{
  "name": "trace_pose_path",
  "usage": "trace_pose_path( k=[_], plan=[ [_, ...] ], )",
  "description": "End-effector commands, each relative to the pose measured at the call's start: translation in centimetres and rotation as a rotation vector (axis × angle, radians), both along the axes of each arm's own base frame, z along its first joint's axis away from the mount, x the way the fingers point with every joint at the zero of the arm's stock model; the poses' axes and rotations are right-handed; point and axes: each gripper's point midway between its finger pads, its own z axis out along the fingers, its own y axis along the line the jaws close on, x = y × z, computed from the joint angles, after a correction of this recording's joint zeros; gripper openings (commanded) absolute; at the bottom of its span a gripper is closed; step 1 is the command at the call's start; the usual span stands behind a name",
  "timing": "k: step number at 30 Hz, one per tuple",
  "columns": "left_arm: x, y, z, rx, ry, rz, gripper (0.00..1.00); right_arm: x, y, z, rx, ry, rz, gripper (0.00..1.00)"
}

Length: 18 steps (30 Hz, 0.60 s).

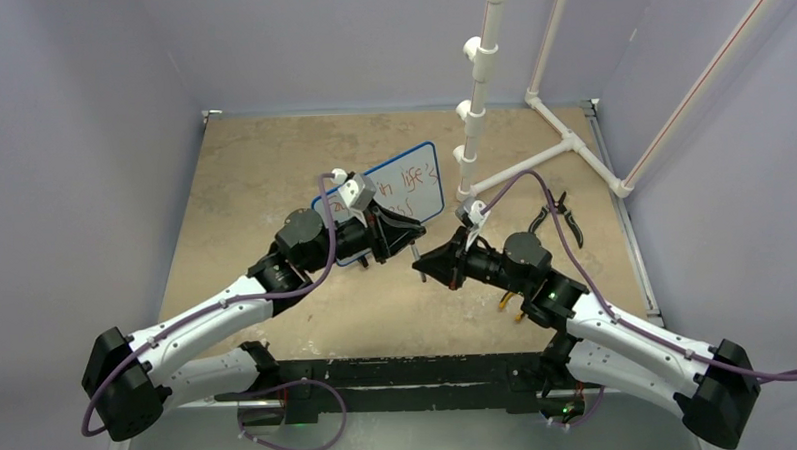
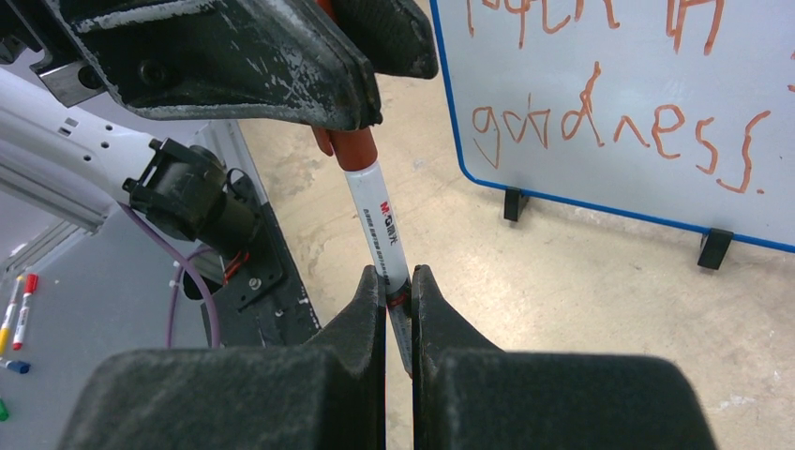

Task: Write a sentence on the whiteboard
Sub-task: Close the whiteboard marker at the center of the board.

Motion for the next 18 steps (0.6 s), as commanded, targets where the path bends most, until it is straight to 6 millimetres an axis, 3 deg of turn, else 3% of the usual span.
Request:
trace_pose_path(
  k=[1,18],
  plan=[
    [-7.4,0.8,-12.4,0.326,0.330,-0.245,0.00,2.5,-4.9,17.6,0.516,-0.338,-0.263,0.00],
    [-9.3,0.7,-14.9,0.401,0.365,-0.283,0.00,2.4,-5.7,18.8,0.565,-0.373,-0.290,0.00]
  ],
)
